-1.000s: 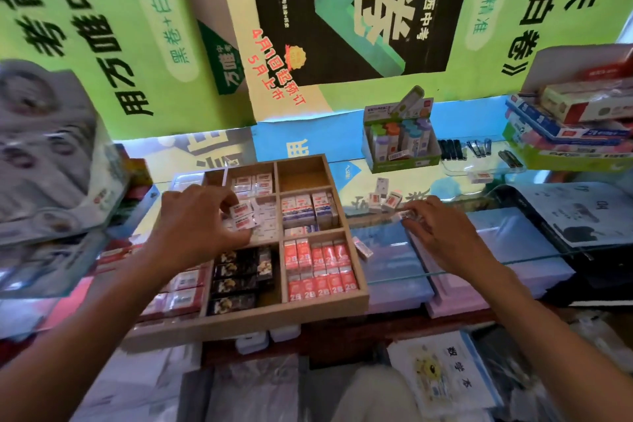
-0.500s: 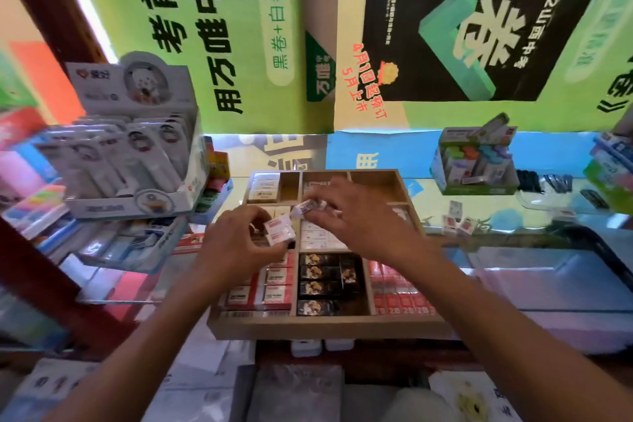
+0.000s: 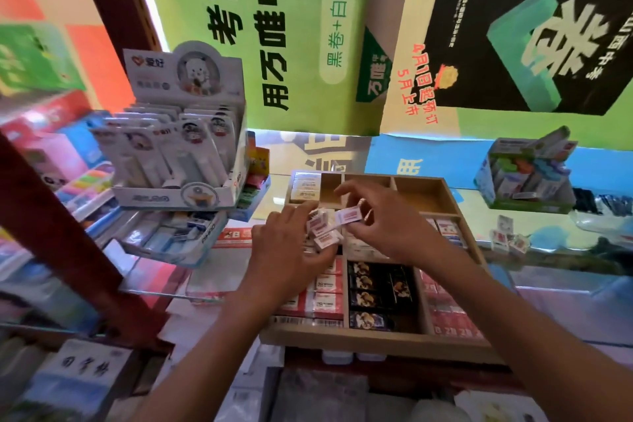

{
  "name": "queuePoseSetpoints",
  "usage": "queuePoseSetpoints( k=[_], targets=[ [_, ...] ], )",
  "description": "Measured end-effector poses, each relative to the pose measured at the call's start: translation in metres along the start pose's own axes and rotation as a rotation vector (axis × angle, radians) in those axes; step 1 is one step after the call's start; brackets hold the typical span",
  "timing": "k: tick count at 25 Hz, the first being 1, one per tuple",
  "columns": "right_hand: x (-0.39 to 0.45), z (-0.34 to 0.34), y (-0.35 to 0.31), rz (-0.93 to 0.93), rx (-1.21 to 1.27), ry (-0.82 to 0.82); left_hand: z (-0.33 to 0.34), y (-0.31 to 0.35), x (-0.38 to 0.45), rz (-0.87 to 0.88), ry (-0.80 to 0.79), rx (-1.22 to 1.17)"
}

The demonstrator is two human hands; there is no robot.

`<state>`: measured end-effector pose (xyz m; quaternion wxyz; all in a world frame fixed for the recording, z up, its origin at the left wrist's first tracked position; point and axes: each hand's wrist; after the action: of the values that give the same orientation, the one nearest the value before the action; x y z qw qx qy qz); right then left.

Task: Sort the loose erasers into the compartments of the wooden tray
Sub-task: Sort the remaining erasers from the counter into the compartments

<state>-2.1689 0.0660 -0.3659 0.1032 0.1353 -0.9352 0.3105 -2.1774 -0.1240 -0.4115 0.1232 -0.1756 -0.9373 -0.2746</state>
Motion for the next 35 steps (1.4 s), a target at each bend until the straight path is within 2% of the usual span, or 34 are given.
queuePoseSetpoints(
  k=[4,6,9,12,16,18,20,22,24,27,31,35],
  targets=[
    [0.009,-0.016,0.020,-0.006,-0.131,0.062,0.001,-0.002,-0.001,0.022,0.006,-0.005],
    [0.027,-0.020,0.040,0.093,-0.205,0.106,0.000,0.000,-0.001,0.023,-0.005,0.025],
    [0.057,-0.007,0.059,0.191,-0.249,0.056,0.000,0.001,-0.002,0.015,-0.023,0.039],
    [0.072,0.015,0.069,0.166,-0.321,0.029,-0.001,0.001,-0.001,0.015,-0.029,0.033],
    [0.074,0.019,0.069,0.157,-0.299,0.185,-0.001,0.001,-0.001,0.013,-0.038,0.050],
    [0.065,0.011,0.054,0.110,-0.130,0.216,-0.001,0.001,-0.001,0.009,-0.046,0.049],
    [0.050,-0.002,0.035,-0.012,-0.043,0.079,-0.002,0.002,-0.001,0.004,-0.050,0.046],
    [0.039,-0.012,0.027,-0.060,-0.174,-0.129,-0.002,0.002,-0.001,-0.001,-0.050,0.043],
    [0.032,-0.016,0.027,-0.049,-0.309,-0.192,-0.003,0.002,-0.001,-0.008,-0.057,0.044],
    [0.028,-0.011,0.018,-0.091,-0.101,-0.055,-0.003,0.003,-0.001,-0.014,-0.063,0.036],
    [0.038,0.016,-0.005,-0.144,0.036,-0.123,-0.002,0.002,-0.001,0.007,-0.041,0.003],
    [0.044,0.019,-0.002,-0.016,0.193,-0.057,-0.003,0.003,-0.003,0.001,-0.005,-0.056]
  ],
)
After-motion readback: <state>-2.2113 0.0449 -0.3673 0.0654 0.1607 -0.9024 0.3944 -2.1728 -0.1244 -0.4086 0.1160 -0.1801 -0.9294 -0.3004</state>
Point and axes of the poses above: each hand's wrist, its own x-axis towards the middle knuckle, its own z-axis out of the palm, y = z × x, and after that the axes turned 2 degrees about y, right-handed
